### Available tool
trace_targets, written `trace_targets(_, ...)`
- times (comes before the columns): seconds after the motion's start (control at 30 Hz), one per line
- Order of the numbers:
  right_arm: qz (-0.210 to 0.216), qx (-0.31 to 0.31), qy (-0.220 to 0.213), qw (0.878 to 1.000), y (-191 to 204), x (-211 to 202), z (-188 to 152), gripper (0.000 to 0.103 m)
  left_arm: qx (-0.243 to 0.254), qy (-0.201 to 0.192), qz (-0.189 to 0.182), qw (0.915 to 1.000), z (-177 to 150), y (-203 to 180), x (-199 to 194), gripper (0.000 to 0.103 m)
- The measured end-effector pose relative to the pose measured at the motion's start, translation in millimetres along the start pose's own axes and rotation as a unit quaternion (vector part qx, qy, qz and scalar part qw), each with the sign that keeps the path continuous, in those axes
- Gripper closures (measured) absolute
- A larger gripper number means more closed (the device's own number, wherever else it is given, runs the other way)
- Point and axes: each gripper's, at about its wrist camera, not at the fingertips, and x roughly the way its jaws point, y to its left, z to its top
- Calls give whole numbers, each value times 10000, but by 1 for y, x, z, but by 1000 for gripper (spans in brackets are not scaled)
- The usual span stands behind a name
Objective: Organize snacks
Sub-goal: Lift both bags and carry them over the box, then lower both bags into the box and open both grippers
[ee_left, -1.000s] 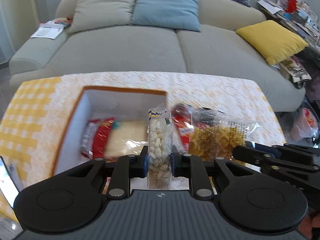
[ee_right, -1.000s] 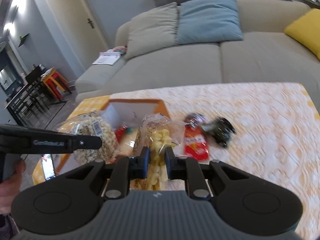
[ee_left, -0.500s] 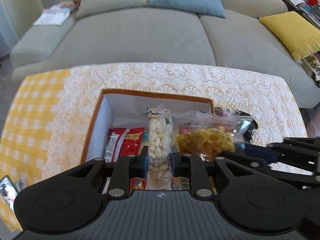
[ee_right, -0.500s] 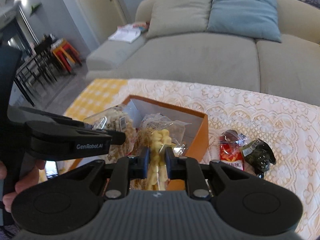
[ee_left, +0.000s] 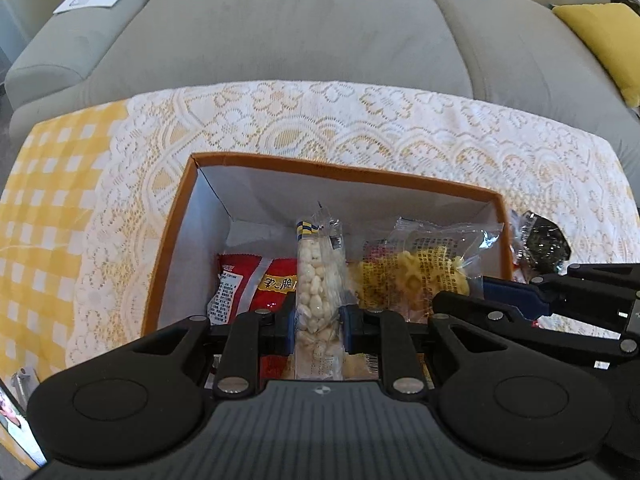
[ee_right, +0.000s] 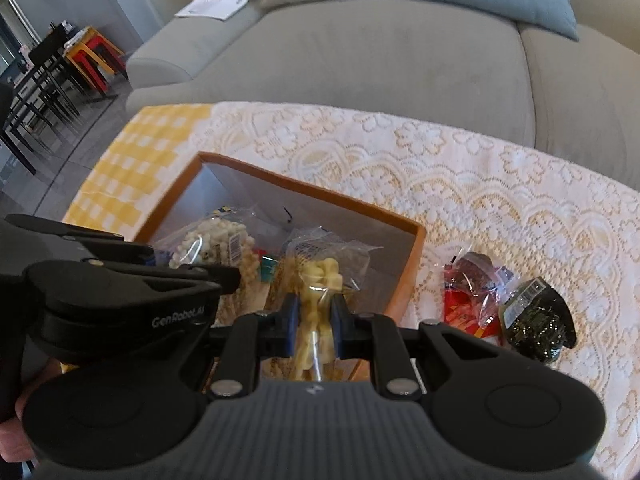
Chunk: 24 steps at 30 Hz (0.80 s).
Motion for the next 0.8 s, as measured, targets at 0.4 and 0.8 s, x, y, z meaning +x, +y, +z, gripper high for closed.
trace_targets(0.4, -269, -476, -54, 9985, 10, 9, -7, 85, -180, 13, -130, 9998, -1, -1, 10, 77)
trace_targets(0.8, -504, -729, -285, 9957, 18, -21, -15, 78, -245, -62, -308, 9992, -7, -10, -10, 59)
